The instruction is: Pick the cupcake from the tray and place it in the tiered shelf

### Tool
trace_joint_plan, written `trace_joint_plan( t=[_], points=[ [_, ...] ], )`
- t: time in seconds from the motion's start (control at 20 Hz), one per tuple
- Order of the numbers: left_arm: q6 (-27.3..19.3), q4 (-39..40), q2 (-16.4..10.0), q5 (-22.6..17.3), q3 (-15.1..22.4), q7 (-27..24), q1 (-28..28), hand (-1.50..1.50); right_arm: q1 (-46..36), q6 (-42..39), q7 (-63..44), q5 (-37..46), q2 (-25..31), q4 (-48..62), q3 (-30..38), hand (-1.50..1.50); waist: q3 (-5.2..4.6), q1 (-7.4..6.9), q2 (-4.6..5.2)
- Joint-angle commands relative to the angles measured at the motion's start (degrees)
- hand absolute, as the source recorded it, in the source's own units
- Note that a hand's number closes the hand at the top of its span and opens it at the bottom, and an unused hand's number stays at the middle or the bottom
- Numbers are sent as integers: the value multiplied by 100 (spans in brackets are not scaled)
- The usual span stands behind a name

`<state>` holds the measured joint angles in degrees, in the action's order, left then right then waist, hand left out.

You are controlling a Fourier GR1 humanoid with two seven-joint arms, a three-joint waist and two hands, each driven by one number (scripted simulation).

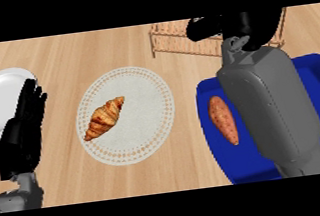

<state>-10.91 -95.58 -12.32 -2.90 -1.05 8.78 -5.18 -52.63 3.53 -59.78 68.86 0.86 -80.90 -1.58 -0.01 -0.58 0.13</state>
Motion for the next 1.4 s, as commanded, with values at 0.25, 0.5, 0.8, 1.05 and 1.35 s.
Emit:
trace_joint_plan(
  t=[0.25, 0.5, 0.8, 1.05, 1.35],
  points=[
    [191, 51, -46, -64, -171, 30, 3, 0, -168, 1667, 859, -96, 215, 1630, 722, 150, 0, -15, 11],
    [227, 81, 41, 42, -93, -71, 2, 0, -851, 2247, 1165, -173, 200, 2797, 963, 150, -1, -58, 22],
    [146, -175, 25, 89, -119, 235, -107, 0, -748, 3262, 1682, -757, 398, 3421, 1630, 150, 5, -96, 45],
    [4, -204, 298, 293, 119, 341, -163, 0, -1082, 2802, 2038, -1267, 502, 3874, 1700, -150, 2, -23, 11],
    [288, 157, 123, 66, -283, -121, -64, 0, -1258, 3012, 3063, -1941, 752, 4235, 1986, -150, 1, -35, 21]
  ],
)
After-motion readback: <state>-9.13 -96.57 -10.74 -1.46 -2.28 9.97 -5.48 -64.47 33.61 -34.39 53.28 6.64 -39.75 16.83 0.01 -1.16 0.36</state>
